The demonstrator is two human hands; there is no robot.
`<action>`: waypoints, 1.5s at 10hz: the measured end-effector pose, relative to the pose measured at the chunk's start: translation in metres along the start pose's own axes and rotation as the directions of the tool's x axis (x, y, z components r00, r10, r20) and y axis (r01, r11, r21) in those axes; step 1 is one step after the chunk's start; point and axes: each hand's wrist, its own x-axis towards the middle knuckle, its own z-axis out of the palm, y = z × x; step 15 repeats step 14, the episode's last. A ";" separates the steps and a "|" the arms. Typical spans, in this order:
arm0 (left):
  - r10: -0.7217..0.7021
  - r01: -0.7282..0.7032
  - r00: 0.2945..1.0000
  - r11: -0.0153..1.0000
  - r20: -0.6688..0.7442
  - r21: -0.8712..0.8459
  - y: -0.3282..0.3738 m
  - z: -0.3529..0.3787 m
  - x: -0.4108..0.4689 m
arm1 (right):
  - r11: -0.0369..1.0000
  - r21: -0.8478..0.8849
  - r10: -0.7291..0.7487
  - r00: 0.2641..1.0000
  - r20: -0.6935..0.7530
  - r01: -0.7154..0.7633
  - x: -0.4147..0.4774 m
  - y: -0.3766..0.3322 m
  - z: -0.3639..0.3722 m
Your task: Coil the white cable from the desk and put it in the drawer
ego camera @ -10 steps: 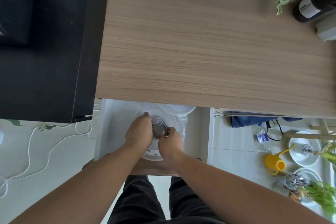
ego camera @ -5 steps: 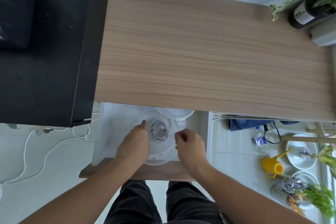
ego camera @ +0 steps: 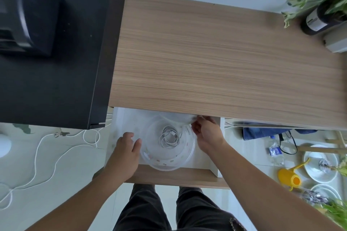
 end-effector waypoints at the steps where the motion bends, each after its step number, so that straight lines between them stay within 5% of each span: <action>1: -0.034 0.042 0.998 0.988 0.057 -0.146 0.000 0.005 0.001 | 0.993 -0.095 -0.054 0.994 0.091 0.063 -0.010 0.003 -0.012; 3: -0.134 0.176 0.984 0.850 0.119 -0.497 0.003 0.002 0.006 | 0.936 -0.340 -0.038 0.985 0.167 0.094 -0.039 0.013 -0.038; 4: -0.075 0.129 0.987 0.891 0.139 -0.435 0.009 -0.001 0.007 | 0.814 -0.553 -0.148 0.985 0.094 0.175 -0.039 0.024 -0.034; 6: 0.015 -0.008 0.999 0.971 0.029 -0.237 0.015 -0.001 0.012 | 0.694 -0.673 -0.273 0.959 0.083 0.255 -0.039 0.019 -0.011; 10: 0.022 -0.042 0.998 0.937 -0.061 -0.347 0.014 0.001 0.037 | 0.691 -0.696 -0.277 0.961 -0.008 0.193 -0.032 0.008 -0.004; 15: 0.043 -0.058 0.996 0.973 -0.072 -0.224 0.019 -0.015 0.050 | 0.688 -0.716 -0.148 0.989 0.027 0.122 -0.037 0.020 -0.022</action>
